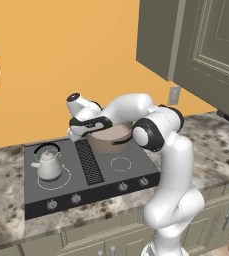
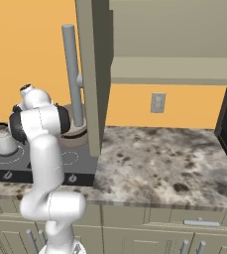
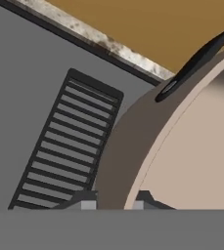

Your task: Pick the kettle from the cabinet and place it on a stove burner. Then pick the pot from the counter and place it on another stove burner. Finally, turn both burners on.

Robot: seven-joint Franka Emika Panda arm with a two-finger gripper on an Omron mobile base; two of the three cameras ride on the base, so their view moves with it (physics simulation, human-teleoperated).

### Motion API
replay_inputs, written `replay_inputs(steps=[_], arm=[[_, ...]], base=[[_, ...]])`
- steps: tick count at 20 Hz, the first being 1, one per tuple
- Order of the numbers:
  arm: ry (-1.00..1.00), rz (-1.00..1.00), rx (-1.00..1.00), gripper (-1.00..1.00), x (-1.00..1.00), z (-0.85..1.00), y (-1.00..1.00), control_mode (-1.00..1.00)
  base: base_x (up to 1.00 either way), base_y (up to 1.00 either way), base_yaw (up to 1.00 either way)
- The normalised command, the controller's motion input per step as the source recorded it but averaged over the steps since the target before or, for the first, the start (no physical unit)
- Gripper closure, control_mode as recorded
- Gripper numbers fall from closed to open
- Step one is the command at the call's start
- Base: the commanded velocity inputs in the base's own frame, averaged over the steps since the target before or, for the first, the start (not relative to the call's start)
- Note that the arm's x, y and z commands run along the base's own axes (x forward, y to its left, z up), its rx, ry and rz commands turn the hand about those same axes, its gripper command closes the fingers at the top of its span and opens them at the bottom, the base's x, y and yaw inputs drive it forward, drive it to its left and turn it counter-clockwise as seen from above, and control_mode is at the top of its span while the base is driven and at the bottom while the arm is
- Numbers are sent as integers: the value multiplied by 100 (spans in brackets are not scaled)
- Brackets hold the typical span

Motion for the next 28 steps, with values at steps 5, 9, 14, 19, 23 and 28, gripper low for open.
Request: replay_inputs(steps=[5,9,14,19,23,28], arm=[[0,0,0,-100,-4,4,0,-100],[0,0,0,-100,-12,37,0,-100],[-2,0,0,-100,-7,67,0,-100],[-5,-1,0,-100,-5,90,0,-100],[-1,-4,0,-100,-56,74,0,-100],[0,-12,2,-100,-97,45,0,-100]], base=[[0,0,0],[0,0,0],[0,0,0],[0,0,0],[0,0,0],[0,0,0]])
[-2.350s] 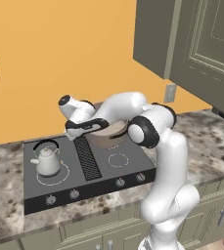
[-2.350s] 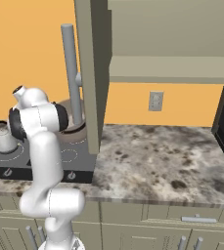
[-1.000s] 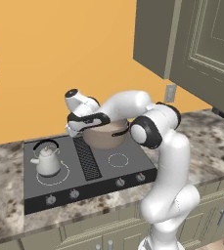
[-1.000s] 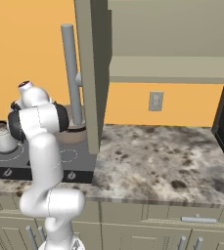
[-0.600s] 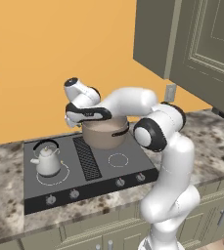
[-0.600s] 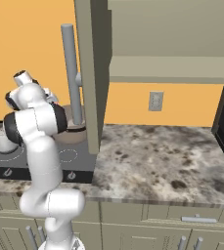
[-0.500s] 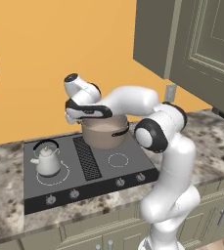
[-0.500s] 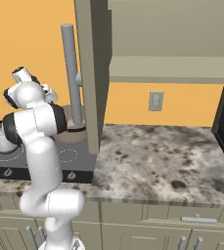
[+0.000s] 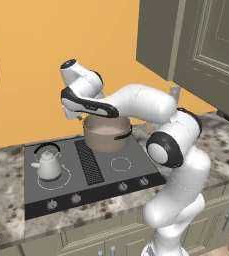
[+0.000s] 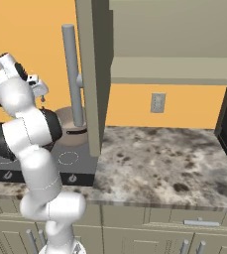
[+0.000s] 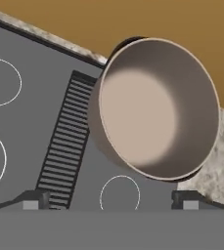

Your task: Pick the kettle from the cabinet and place it on a stove burner. Then pick the pot from the counter and place it on another stove burner. Finally, turn both burners on.

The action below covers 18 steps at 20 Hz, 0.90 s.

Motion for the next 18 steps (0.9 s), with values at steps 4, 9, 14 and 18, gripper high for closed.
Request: replay_inputs(steps=[4,9,14,18], arm=[[0,-18,11,-100,-100,25,0,-100],[0,-22,15,-100,-100,14,0,-100],[0,-27,9,-100,-100,0,10,-100],[0,-28,10,-100,-87,-1,26,-100]], base=[[0,0,0],[0,0,0],[0,0,0],[0,0,0]])
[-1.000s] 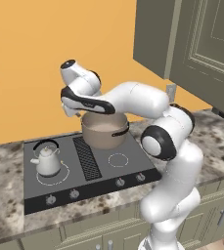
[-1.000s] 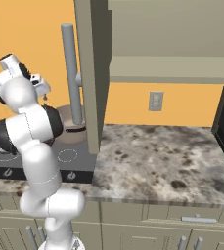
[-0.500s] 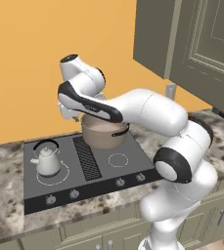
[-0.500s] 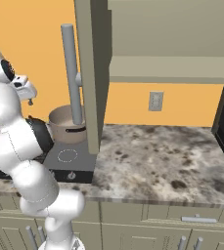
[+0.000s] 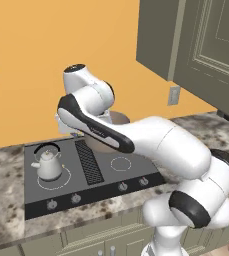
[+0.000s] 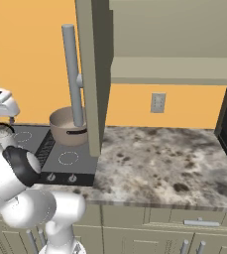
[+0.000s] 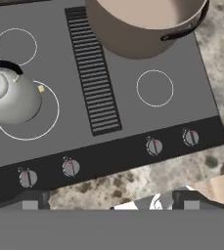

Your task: Pick the kettle from the cabinet and place it on a stove burner. Then pick the pot from the counter and place it on another stove burner. Finally, turn both burners on.

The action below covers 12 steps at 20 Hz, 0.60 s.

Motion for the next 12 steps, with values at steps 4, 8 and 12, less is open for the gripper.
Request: replay_inputs(steps=[4,8,12], arm=[[0,-28,11,-100,-57,-3,45,-100],[0,-24,6,-100,-41,-9,64,-100],[2,-23,3,-100,-32,-20,66,-100]], base=[[0,0,0],[0,0,0],[0,0,0]])
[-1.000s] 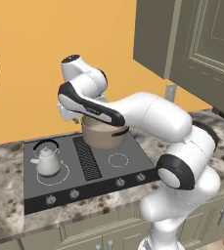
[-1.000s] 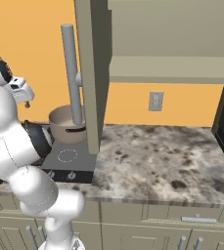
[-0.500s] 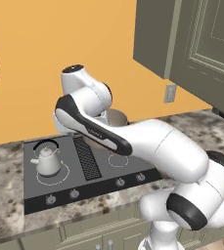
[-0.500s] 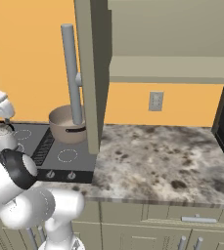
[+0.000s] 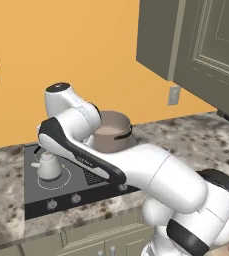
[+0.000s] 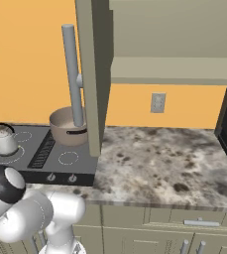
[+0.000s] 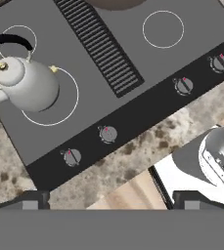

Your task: Pick the kettle from the cabinet and place it on a stove burner. Then pick the pot from the counter and place it on another stove burner. Finally, turn both burners on.

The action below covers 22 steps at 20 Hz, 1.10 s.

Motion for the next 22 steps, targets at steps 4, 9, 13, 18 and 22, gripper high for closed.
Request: replay_inputs(steps=[4,9,13,18,22], arm=[[8,-16,2,-100,-9,-37,45,-100],[18,2,0,-100,2,-41,19,-100],[13,14,-1,-100,0,-49,18,-100],[5,23,-10,-100,0,-48,9,-100],[0,27,-14,-100,0,-44,7,-100]], base=[[0,0,0],[0,0,0],[0,0,0],[0,0,0],[0,0,0]])
